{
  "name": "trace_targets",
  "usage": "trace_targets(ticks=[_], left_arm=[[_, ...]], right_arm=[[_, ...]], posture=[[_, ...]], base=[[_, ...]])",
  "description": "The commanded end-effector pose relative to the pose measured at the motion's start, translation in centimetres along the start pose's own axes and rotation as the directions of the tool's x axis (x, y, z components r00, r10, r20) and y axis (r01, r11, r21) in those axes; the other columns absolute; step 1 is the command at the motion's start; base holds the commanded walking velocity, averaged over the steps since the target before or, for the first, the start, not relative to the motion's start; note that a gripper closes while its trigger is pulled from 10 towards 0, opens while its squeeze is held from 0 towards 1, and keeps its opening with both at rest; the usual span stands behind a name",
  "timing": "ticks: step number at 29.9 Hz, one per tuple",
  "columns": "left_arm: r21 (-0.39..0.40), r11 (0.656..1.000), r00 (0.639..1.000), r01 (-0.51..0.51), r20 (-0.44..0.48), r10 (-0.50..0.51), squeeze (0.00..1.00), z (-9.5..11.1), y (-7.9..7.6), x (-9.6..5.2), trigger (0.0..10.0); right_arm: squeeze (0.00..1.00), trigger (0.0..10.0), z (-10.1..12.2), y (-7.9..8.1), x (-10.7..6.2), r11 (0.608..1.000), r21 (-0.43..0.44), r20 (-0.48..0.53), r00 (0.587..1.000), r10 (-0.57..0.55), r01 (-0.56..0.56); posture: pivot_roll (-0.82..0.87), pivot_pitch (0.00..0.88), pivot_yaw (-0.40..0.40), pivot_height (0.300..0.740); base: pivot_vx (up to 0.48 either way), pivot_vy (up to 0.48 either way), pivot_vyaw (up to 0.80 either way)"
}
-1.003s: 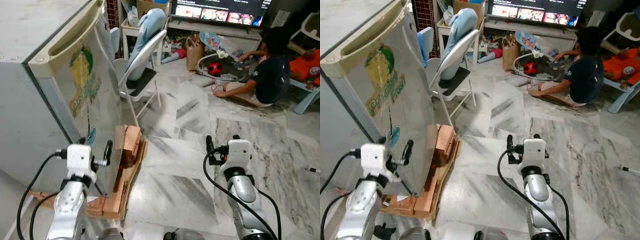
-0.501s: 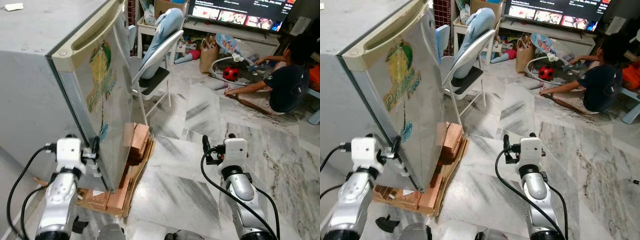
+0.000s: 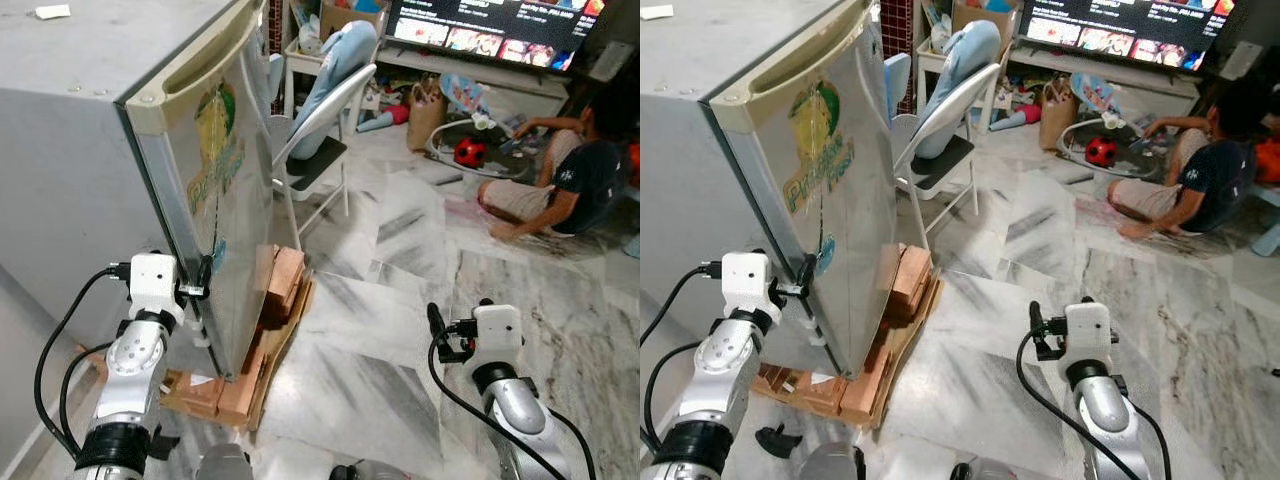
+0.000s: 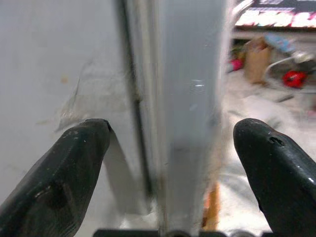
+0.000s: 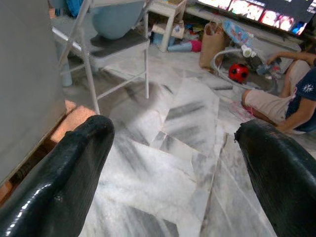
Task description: Restocking fridge
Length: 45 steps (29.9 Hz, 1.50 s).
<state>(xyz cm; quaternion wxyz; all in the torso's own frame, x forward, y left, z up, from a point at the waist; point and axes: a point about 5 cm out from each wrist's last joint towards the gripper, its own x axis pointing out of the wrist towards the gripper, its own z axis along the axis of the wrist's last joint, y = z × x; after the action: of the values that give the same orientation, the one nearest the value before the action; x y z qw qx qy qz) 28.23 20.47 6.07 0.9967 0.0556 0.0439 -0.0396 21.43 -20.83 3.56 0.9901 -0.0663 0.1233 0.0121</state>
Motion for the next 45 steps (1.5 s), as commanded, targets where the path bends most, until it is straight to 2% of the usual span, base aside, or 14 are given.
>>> trace_targets(ticks=[1,4,10,12,19,26,31,32,35,38,41,42,43,45], left_arm=[[0.021,0.996,0.993,0.082,0.079,-0.084,0.00,2.0,-1.4,0.9,10.0],[0.021,0.995,0.992,0.097,0.082,-0.098,0.00,2.0,-2.1,1.4,10.0],[0.020,0.992,0.986,0.127,0.104,-0.129,0.00,2.6,-3.2,2.3,10.0],[0.021,0.989,0.982,0.149,0.113,-0.150,0.00,3.1,-3.9,2.9,10.0],[0.038,0.986,0.981,0.165,0.096,-0.168,0.00,3.2,-4.7,3.7,10.0],[0.025,0.986,0.983,0.163,0.077,-0.165,0.00,2.5,-4.2,2.9,10.0],[0.026,0.987,0.987,0.159,0.025,-0.159,0.00,0.5,-3.4,0.6,10.0],[0.035,0.993,0.993,0.115,0.004,-0.115,0.00,-0.4,-2.5,-0.5,10.0],[0.053,0.997,0.998,0.064,-0.016,-0.063,0.00,-1.2,-1.6,-1.1,10.0],[0.062,0.997,0.999,0.034,-0.013,-0.033,0.00,-1.1,-1.2,-1.0,10.0],[0.068,0.998,1.000,-0.010,0.005,0.010,0.00,-0.4,-0.7,0.0,10.0],[0.097,0.994,0.999,-0.046,0.007,0.046,0.00,-0.2,-0.4,0.7,10.0],[0.097,0.994,0.999,-0.046,0.007,0.046,0.00,-0.2,-0.4,0.7,10.0],[0.099,0.993,0.998,-0.061,0.011,0.060,0.00,0.5,-0.3,1.7,10.0]], right_arm=[[0.00,10.0,0.2,-0.4,-0.2,1.000,0.000,-0.003,1.000,-0.001,0.001],[0.00,10.0,0.3,-0.4,0.3,0.999,0.044,-0.019,1.000,-0.019,0.019],[0.00,10.0,1.0,-0.2,1.2,0.999,0.046,0.002,1.000,-0.013,0.013],[0.00,10.0,0.8,-0.1,1.2,0.999,0.047,-0.005,1.000,-0.006,0.007],[0.00,10.0,0.4,0.1,0.9,0.999,0.049,-0.026,1.000,0.002,-0.001],[0.00,10.0,0.3,0.2,0.8,0.998,0.056,-0.031,1.000,0.004,-0.002],[0.00,10.0,0.2,0.2,0.6,0.998,0.057,-0.032,0.999,0.009,-0.007],[0.00,10.0,0.1,0.3,0.7,0.998,0.057,-0.034,0.999,0.011,-0.009],[0.00,10.0,0.1,0.4,0.8,0.998,0.056,-0.033,0.999,0.016,-0.014],[0.00,10.0,0.2,0.7,1.0,0.998,0.051,-0.029,0.999,0.028,-0.026],[0.00,10.0,0.4,0.9,1.0,0.998,0.036,-0.023,0.999,0.046,-0.045],[0.00,10.0,0.4,0.9,1.0,0.998,0.036,-0.024,0.999,0.046,-0.045],[0.00,10.0,0.4,0.9,1.0,0.998,0.036,-0.024,0.999,0.046,-0.045],[0.00,10.0,0.4,1.0,1.1,0.998,0.035,-0.024,0.999,0.047,-0.046]], posture=[[-0.02,0.014,-0.070,0.740],[-0.01,0.014,-0.073,0.740],[-0.01,0.010,-0.074,0.740],[-0.01,0.008,-0.073,0.740],[-0.02,0.007,-0.064,0.740],[-0.02,0.008,-0.056,0.740],[-0.02,0.011,-0.052,0.740],[-0.02,0.013,-0.052,0.740],[-0.01,0.013,-0.059,0.740],[0.00,0.014,-0.061,0.740],[0.00,0.014,-0.069,0.740],[0.00,0.014,-0.072,0.740],[0.00,0.014,-0.072,0.740],[-0.02,0.018,-0.076,0.740]], base=[[0.000,0.000,0.00],[0.000,0.000,0.00],[0.000,0.000,0.00],[0.000,0.000,0.00],[0.000,0.000,0.00],[0.000,0.000,0.00],[0.000,0.000,0.00],[0.000,0.000,0.00],[0.000,0.000,0.00],[0.000,0.000,0.00],[0.000,0.000,0.00],[0.000,0.000,0.00],[0.000,0.000,0.00],[0.000,0.000,0.00]])
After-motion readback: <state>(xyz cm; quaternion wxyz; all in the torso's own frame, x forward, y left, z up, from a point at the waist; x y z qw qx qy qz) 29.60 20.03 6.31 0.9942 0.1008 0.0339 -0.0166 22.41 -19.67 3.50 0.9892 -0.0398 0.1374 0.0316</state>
